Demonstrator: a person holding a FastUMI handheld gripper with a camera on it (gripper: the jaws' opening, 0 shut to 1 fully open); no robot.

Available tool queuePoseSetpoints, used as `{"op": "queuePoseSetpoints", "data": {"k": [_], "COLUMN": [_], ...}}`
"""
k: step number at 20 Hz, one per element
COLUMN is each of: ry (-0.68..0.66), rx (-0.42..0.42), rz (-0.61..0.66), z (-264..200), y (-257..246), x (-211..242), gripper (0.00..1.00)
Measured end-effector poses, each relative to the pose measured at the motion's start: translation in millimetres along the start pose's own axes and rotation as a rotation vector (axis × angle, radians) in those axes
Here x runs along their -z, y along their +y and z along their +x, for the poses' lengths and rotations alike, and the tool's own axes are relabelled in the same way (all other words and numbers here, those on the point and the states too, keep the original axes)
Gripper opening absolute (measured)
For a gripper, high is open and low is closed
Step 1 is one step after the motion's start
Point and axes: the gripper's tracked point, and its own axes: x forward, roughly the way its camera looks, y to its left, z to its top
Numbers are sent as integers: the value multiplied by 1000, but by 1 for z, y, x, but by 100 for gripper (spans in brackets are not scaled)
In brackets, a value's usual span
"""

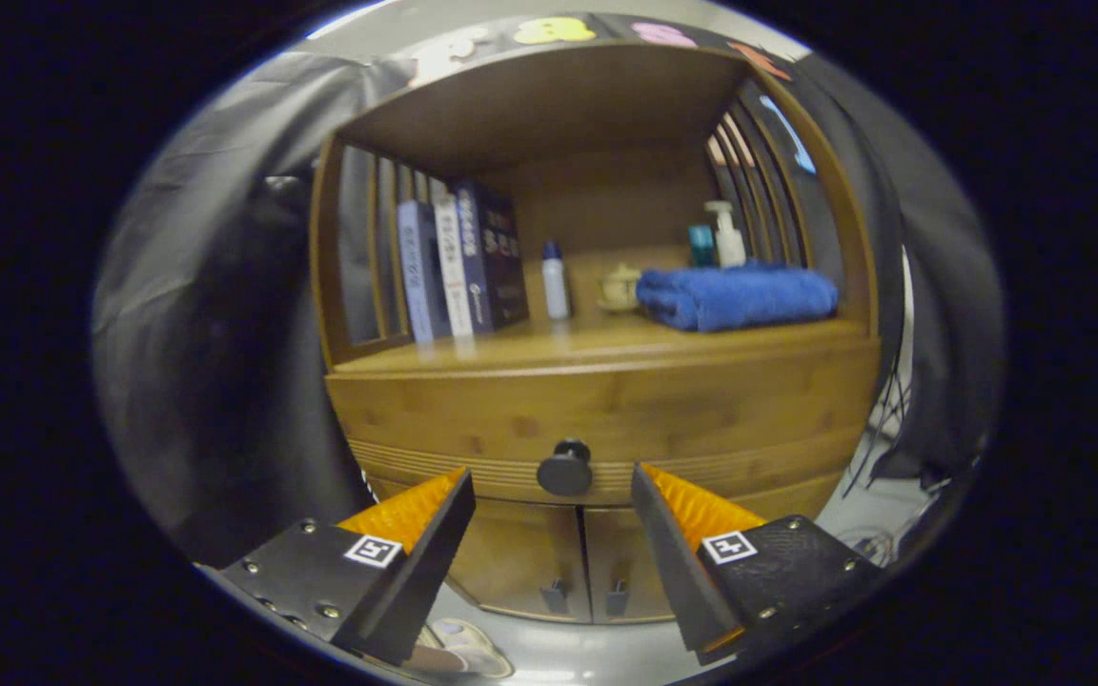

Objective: Pull open the drawer, take out the items inside it, and place them on the countertop above the cabinet.

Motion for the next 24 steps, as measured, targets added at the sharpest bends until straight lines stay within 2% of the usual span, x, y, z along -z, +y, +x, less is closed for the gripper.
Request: {"op": "queuePoseSetpoints", "data": {"k": [2,5,6,8,10,14,15,17,18,24], "ry": [16,11,-2,-7,-1,51,66,73,84,80], "rx": [29,33,20,8,40,67,66,52,55,63], "rz": [25,9,0,-32,-68,-37,-38,-54,-58,-82], "z": [27,52,59,62,65,61,65,62,62,26], "y": [-7,-5,1,10,9,9,9,10,8,11], "x": [8,9,5,3,2,4,6,5,7,17], "gripper": [93,84,84,64,44,39,33,32,27,27]}}
